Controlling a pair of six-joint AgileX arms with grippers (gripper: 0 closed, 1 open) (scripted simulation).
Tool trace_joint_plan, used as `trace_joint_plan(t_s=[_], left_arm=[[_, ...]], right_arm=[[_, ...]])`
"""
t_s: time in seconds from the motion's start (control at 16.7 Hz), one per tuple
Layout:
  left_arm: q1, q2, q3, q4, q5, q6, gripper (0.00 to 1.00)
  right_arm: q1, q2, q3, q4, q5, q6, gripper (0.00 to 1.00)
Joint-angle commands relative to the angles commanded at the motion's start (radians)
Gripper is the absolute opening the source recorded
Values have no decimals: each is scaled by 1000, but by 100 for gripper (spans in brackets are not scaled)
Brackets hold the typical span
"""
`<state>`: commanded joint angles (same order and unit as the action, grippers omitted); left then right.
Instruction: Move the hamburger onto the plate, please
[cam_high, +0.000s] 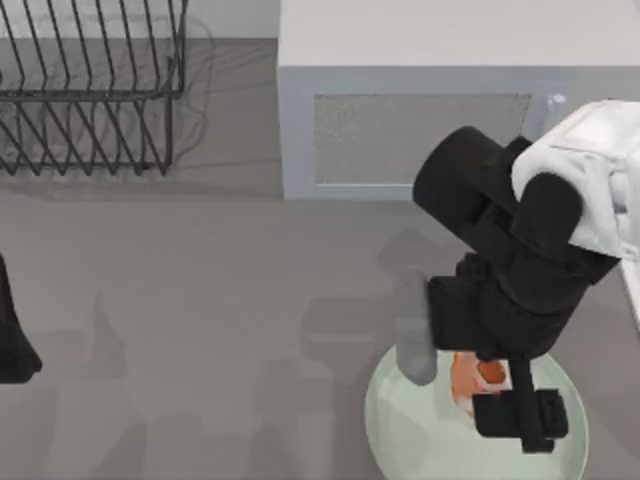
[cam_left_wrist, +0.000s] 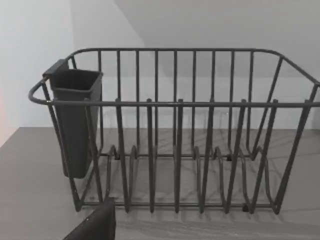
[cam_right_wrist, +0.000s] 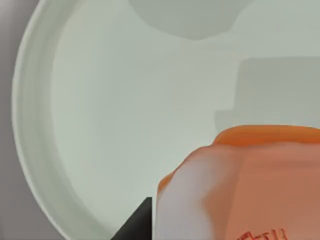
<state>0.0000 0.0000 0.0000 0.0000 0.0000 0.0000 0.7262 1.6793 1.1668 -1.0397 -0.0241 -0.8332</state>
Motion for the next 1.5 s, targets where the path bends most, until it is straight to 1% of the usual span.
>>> trace_joint_plan(t_s=[0.24,0.6,0.84,1.5], left_arm=[[0,0,0,0,0,0,100],[0,0,0,0,0,0,100],[0,0,0,0,0,0,100],[0,0,0,0,0,0,100]], right_arm=[[-4,3,-19,15,0,4,0],[3,60,-117,178,0,5,0],[3,62,-119,181,0,4,0],[3,62,-119,181,0,4,83]])
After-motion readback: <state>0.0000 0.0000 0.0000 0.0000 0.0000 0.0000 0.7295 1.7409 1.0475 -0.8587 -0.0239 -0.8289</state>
